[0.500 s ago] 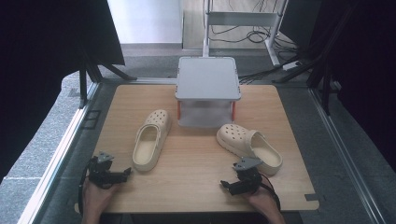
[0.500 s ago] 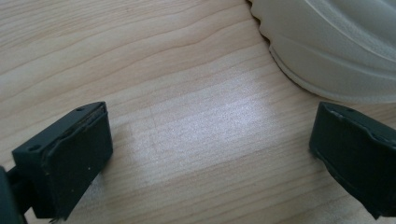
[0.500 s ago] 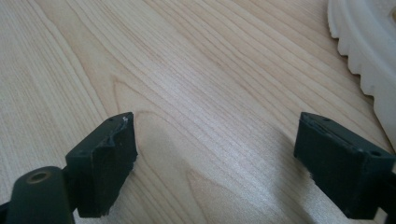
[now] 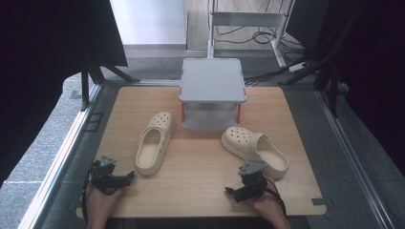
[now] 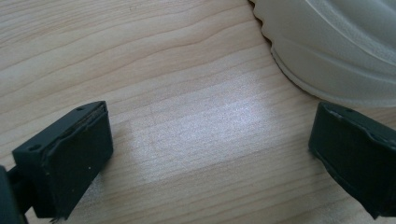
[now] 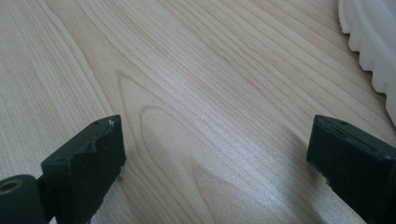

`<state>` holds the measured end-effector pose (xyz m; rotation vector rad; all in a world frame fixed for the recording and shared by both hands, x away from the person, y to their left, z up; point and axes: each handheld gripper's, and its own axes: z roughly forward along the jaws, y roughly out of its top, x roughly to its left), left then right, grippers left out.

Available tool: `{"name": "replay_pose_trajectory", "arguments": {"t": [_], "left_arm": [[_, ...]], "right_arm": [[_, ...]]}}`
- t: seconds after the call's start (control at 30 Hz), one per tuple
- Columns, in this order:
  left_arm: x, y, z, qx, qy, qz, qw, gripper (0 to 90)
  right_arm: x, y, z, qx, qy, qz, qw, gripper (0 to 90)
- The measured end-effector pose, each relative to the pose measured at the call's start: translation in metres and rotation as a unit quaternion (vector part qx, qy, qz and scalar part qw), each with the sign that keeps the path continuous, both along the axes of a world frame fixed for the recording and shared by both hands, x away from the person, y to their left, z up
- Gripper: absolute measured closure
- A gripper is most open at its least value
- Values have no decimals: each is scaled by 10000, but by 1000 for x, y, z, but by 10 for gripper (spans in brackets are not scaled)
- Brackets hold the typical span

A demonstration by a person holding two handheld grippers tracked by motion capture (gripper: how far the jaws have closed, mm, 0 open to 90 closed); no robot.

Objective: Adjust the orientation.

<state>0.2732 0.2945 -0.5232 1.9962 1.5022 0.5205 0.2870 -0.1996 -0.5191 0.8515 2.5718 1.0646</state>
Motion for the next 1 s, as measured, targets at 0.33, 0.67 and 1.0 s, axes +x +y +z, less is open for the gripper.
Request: {"name": "replay_pose_trajectory", "arguments": {"t": [0.33,0.67,1.0], "left_arm": [[0,0,0,7,4,9,10000,0],[0,0,0,4,6,4,10000,0],[0,0,0,5,5,4,10000,0]], "right_arm": [[0,0,0,9,-4,-10,10000,43],[3,-1,12,-23,73,-300,9995,89],[17,5,35,174,91,-261,9995,0]]}}
